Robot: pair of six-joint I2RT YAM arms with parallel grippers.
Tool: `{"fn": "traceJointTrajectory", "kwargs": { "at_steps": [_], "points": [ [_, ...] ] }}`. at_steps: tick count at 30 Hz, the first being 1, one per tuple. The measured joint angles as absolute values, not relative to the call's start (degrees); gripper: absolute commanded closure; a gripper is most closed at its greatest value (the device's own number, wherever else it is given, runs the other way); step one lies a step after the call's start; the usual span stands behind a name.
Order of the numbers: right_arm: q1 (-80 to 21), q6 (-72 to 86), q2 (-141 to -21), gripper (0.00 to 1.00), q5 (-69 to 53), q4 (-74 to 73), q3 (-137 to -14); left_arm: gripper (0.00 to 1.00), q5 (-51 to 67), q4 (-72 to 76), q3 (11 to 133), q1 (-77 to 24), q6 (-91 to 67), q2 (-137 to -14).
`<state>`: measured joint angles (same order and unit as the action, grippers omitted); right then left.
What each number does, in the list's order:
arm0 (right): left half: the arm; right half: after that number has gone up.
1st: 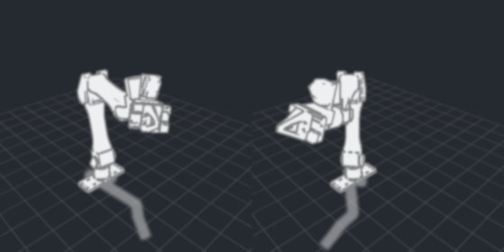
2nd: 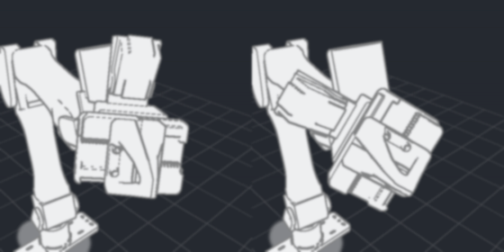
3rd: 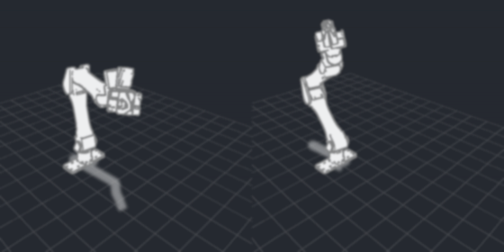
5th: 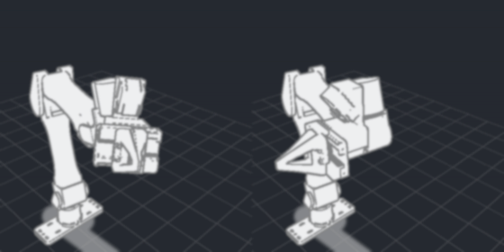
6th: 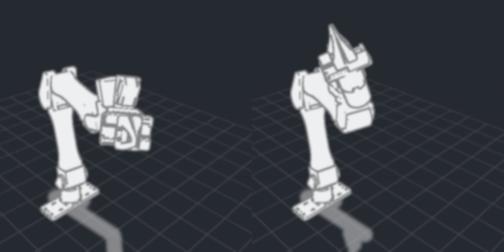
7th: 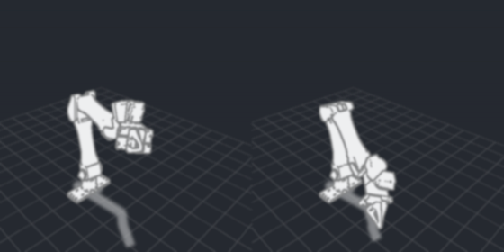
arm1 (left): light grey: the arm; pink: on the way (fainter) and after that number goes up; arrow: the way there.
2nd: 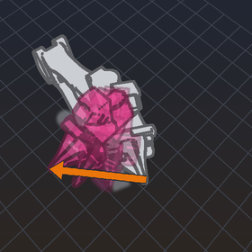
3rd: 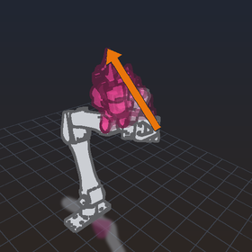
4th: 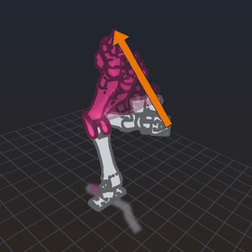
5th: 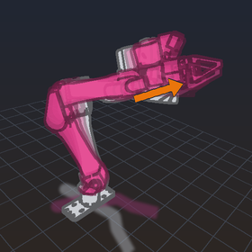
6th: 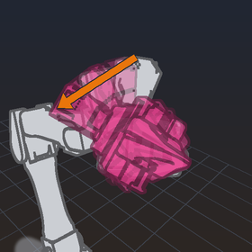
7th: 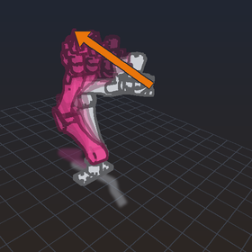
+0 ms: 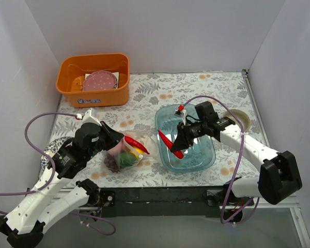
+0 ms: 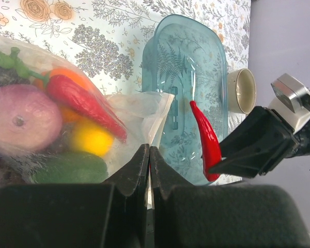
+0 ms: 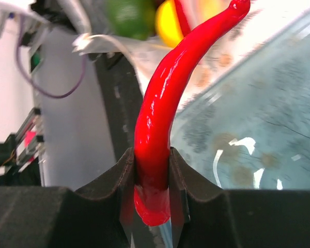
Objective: Place the food in the zip-top bag and seal the zipper
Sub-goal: Pick up the fake vegetable from the bin.
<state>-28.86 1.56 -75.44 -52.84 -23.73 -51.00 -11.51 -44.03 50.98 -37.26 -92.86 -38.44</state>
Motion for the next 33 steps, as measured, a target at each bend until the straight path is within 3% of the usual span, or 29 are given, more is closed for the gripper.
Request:
{"fn": "traceJointTrajectory", "kwargs": {
  "at_steps": [14,27,33],
  "points": [
    [-41.6,-1.0,-81.2,0.83,-57.9,-26.6,-58.7,0.99,-10.3,-42.8,51.0,-37.3,-92.4,-39.8],
    [-42.8,-10.3,-101.4,0.84,-55.0,-39.7,-79.8,0.99,-8.3,-42.3,50.1,-37.3,-91.9,-39.4],
    [-43.9,-9.0,-105.3,0.82,-54.1,-40.5,-83.2,0.99,-8.1,-42.2,50.1,-37.3,-91.7,-39.0]
  ]
}}
